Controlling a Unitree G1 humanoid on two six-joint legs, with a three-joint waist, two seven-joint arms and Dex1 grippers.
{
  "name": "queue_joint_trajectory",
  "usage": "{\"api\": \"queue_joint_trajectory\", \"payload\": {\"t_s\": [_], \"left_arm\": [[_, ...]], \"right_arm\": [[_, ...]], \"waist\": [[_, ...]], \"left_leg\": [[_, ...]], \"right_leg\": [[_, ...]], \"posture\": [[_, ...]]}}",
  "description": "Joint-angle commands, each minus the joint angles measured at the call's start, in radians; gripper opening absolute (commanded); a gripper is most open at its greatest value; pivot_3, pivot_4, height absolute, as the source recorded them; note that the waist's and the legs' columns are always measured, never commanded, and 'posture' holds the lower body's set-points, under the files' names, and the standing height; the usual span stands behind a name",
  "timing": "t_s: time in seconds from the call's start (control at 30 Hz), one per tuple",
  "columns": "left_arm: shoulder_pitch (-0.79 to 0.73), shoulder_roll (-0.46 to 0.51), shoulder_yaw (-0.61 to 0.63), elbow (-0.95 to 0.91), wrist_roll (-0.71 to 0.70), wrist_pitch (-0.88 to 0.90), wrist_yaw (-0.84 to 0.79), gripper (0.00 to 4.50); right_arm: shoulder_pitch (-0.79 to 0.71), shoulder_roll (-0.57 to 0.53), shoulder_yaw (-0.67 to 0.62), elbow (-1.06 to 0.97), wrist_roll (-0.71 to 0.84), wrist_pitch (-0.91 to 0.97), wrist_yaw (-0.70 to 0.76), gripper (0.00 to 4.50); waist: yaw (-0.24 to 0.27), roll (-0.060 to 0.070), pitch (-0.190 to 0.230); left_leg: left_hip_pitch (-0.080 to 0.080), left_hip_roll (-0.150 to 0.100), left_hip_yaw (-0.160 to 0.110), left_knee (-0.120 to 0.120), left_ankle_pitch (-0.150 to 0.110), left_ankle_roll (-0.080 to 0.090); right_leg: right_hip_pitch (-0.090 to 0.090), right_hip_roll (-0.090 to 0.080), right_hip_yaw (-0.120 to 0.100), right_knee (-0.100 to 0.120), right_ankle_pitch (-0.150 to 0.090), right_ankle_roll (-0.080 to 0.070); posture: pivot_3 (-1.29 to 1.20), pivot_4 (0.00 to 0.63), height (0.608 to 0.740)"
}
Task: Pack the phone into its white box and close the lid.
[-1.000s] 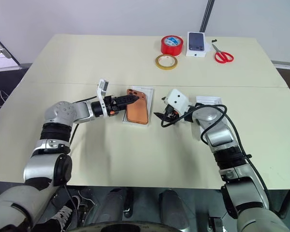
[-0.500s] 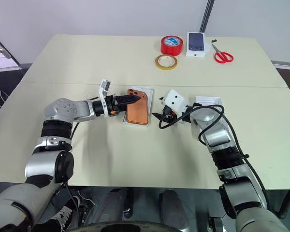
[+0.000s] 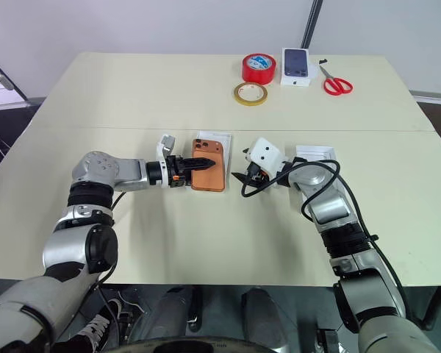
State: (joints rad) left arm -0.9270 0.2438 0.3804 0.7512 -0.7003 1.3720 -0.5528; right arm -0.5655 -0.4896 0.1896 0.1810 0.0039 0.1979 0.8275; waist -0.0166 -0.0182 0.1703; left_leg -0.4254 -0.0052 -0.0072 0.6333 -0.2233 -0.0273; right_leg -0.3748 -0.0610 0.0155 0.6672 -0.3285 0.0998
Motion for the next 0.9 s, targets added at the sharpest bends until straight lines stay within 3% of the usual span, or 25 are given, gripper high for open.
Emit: {"api": "queue_joint_trajectory", "payload": {"t_s": [0.03, 0.13, 0.5, 0.7, 0.9], "left_arm": [[-0.004, 0.002, 0.036, 0.005, -0.008, -0.013, 0.021, 1.36], [0.0, -0.003, 0.031, -0.005, -0.007, -0.009, 0.027, 0.02], [-0.057, 0.023, -0.02, -0.023, 0.008, -0.039, -0.035, 0.02], [-0.123, 0.07, -0.146, 0.096, 0.104, -0.15, -0.172, 0.02], [-0.183, 0.091, -0.172, 0.215, 0.153, -0.22, -0.256, 0.02]], "right_arm": [[-0.015, 0.001, -0.008, -0.021, 0.002, -0.019, -0.003, 3.61], [-0.017, 0.004, -0.008, -0.022, 0.003, -0.018, -0.005, 3.61], [-0.016, 0.008, -0.006, -0.021, 0.002, -0.016, -0.006, 3.61], [-0.019, 0.016, 0.001, -0.009, -0.004, -0.023, -0.01, 3.61], [-0.006, 0.014, 0.004, -0.022, -0.003, -0.018, -0.013, 3.61]], "waist": [[0.001, 0.0, 0.0], [0.002, 0.0, 0.0], [0.002, 0.0, 0.0], [0.002, 0.0, 0.0], [0.001, 0.0, 0.0]], "left_leg": [[0.0, 0.0, 0.0, 0.0, 0.0, 0.0], [0.0, 0.0, 0.0, 0.0, 0.0, 0.0], [0.0, 0.0, 0.0, 0.0, 0.0, 0.0], [0.0, 0.0, 0.001, 0.0, 0.0, 0.0], [-0.001, 0.0, 0.001, 0.0, 0.0, 0.0]], "right_leg": [[0.0, 0.0, 0.0, 0.0, 0.0, 0.0], [0.0, 0.0, 0.0, 0.0, 0.0, 0.0], [0.0, 0.0, 0.0, 0.0, 0.0, 0.0], [0.0, 0.001, 0.0, 0.0, 0.0, 0.0], [-0.001, 0.002, 0.0, 0.0, 0.0, 0.0]], "posture": [[0.0, 0.15, 0.74], [0.0, 0.15, 0.74], [0.0, 0.15, 0.74], [0.0, 0.15, 0.74], [0.0, 0.15, 0.74]]}}
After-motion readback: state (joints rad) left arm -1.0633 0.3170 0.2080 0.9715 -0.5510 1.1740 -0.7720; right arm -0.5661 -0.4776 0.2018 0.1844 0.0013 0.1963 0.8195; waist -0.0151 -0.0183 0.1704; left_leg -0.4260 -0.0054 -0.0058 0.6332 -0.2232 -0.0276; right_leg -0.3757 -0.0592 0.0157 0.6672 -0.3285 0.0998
